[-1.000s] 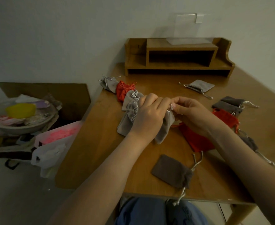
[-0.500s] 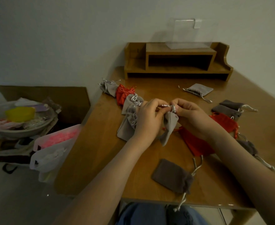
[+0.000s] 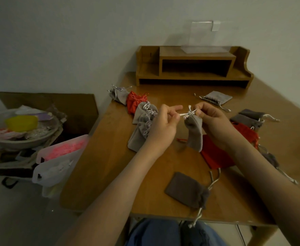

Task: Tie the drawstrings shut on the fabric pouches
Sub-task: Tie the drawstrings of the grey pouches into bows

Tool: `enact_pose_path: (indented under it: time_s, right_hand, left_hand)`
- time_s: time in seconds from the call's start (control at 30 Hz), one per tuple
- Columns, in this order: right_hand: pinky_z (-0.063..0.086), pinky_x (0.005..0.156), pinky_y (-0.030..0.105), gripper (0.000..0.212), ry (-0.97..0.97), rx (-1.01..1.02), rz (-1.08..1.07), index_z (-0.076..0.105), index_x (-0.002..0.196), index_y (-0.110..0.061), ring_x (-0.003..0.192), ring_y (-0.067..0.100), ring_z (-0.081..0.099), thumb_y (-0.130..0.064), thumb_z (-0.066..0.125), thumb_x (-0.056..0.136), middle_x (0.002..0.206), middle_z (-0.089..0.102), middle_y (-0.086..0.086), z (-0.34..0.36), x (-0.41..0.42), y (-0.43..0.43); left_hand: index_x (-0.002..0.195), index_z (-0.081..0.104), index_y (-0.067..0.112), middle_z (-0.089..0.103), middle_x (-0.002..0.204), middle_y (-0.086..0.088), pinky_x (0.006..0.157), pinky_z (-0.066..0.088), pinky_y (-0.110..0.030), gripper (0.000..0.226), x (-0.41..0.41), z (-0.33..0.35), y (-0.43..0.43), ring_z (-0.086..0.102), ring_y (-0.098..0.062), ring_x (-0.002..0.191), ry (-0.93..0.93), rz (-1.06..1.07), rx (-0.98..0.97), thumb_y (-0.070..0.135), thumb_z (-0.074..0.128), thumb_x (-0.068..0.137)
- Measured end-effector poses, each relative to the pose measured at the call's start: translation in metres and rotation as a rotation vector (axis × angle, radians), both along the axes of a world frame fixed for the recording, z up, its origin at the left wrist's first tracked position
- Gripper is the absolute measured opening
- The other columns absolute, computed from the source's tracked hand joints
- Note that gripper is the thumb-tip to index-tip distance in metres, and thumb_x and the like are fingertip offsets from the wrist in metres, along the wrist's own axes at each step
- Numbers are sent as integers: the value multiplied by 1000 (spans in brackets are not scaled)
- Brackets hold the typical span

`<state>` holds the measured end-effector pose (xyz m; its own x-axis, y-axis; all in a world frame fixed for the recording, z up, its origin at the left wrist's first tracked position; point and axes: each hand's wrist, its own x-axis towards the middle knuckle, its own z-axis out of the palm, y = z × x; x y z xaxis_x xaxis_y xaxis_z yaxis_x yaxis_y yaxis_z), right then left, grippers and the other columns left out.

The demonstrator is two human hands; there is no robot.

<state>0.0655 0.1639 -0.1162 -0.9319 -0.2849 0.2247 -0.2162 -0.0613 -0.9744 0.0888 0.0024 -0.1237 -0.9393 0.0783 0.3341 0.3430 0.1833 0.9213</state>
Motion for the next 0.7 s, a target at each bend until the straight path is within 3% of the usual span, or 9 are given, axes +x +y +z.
enact_pose_path:
  time_s: [0.07, 0.13, 0.27, 0.37, 0.47, 0.57, 0.7]
  right_hand:
    - [47, 65, 21, 11, -6, -42, 19, 50, 85, -14, 71, 9, 57, -13, 46, 94, 81, 60, -1, 1, 1, 0]
    - [49, 67, 22, 8, 2, -65, 44, 51, 86, -12, 75, 11, 59, -19, 49, 89, 81, 64, -3, 7, 4, -1]
    - [49, 61, 21, 9, -39, -123, 65, 51, 87, -10, 67, 10, 57, -19, 52, 86, 76, 62, -2, 13, 9, -5]
    - [49, 60, 23, 9, -96, -162, 122, 52, 88, -10, 67, 13, 56, -18, 52, 86, 79, 61, 3, 14, 13, -6]
    - [51, 61, 22, 7, -97, -97, 131, 54, 90, -9, 69, 12, 59, -12, 48, 93, 81, 61, 4, 20, 22, -10]
    - [52, 71, 27, 12, -108, 111, 30, 58, 103, -12, 83, 16, 60, -10, 48, 96, 95, 61, 5, 21, 29, -13]
    - [52, 71, 23, 22, -100, 317, 62, 55, 117, -11, 87, 15, 59, -10, 53, 95, 97, 59, 5, 19, 43, -10]
  left_hand:
    - [88, 43, 20, 56, 124, 1, 91, 41, -19, 13, 0, -1, -1, 52, -3, 108, -90, -90, 43, 13, 47, 99]
    - [92, 42, 24, 57, 110, -3, 86, 47, -29, 13, -1, 0, 0, 56, -14, 103, -171, -125, 14, 20, 54, 96]
    - [111, 37, 28, 63, 112, -7, 86, 52, -32, 32, 2, 8, 0, 62, -18, 104, -252, -178, -19, 27, 63, 91]
    - [128, 44, 17, 62, 103, -4, 68, 46, -24, 41, 12, 20, -3, 61, -17, 95, -262, -178, -192, 34, 57, 93]
    - [102, 60, 15, 53, 75, 7, 59, 38, -20, 22, 24, 26, -14, 52, -4, 68, -213, -152, -264, 35, 57, 93]
    - [81, 57, 10, 46, 66, 3, 55, 34, -23, 29, 32, 28, -29, 45, -6, 56, -190, -87, -329, 38, 61, 90]
    - [75, 52, 12, 42, 79, 0, 59, 34, -28, 34, 41, 31, -55, 46, -12, 68, -130, 43, -859, 42, 61, 89]
